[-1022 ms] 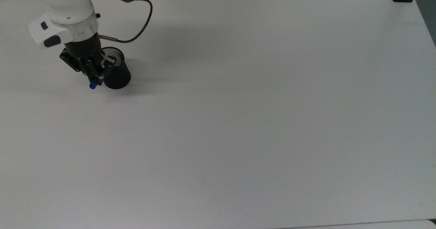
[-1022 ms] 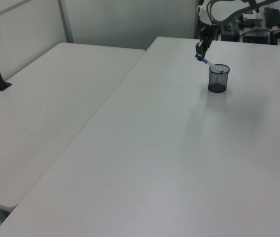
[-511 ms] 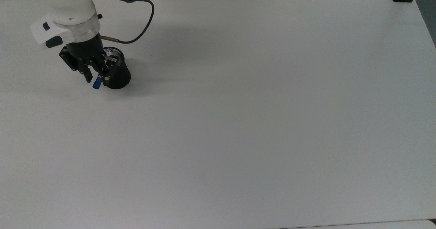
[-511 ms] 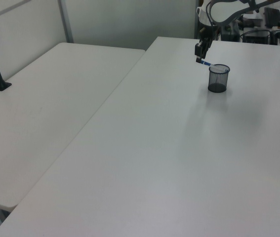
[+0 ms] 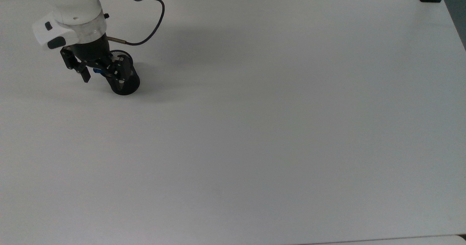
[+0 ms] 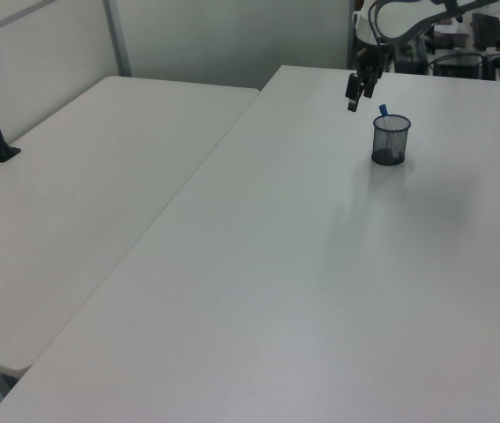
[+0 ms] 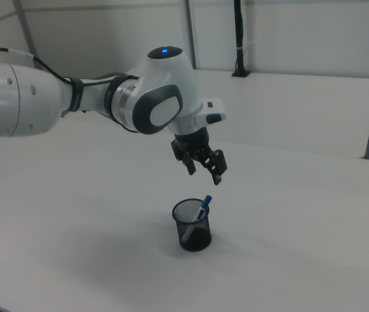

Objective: Insert the marker

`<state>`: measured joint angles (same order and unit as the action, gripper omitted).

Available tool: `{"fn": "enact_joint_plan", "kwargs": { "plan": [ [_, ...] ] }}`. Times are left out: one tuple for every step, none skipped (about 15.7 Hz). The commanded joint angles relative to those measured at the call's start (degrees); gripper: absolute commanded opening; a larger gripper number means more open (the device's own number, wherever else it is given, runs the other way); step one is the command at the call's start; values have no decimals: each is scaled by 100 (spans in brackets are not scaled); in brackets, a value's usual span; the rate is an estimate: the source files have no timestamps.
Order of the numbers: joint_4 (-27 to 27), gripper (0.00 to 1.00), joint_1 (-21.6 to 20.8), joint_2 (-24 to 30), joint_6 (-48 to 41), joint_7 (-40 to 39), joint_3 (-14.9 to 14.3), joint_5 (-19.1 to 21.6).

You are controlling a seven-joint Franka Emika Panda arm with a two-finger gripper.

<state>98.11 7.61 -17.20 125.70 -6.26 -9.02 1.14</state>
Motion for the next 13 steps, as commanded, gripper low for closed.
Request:
{"fn": "enact_joint_plan", "kwargs": {
  "plan": [
    [68,89,-58,304,-378,134,-21,-44],
    [59,93,-67,401,-606,134,-12,-27],
    [-19,98,-76,515,-887,134,5,0],
    [-81,100,-84,594,-1229,134,23,9],
    [-195,100,-119,665,-1563,134,58,17],
    [-291,100,-224,709,-1888,134,93,17],
    [-362,100,-364,736,-2179,134,93,17],
    [-415,100,-496,814,-2417,134,93,17],
    [-415,100,-654,858,-2576,142,93,17],
    [-415,100,-786,946,-2725,142,93,17],
    [-415,100,-901,1008,-2892,142,93,26],
    [-415,100,-998,1078,-3076,142,93,52],
    [-415,100,-1094,1166,-3235,134,93,122]
  ]
}}
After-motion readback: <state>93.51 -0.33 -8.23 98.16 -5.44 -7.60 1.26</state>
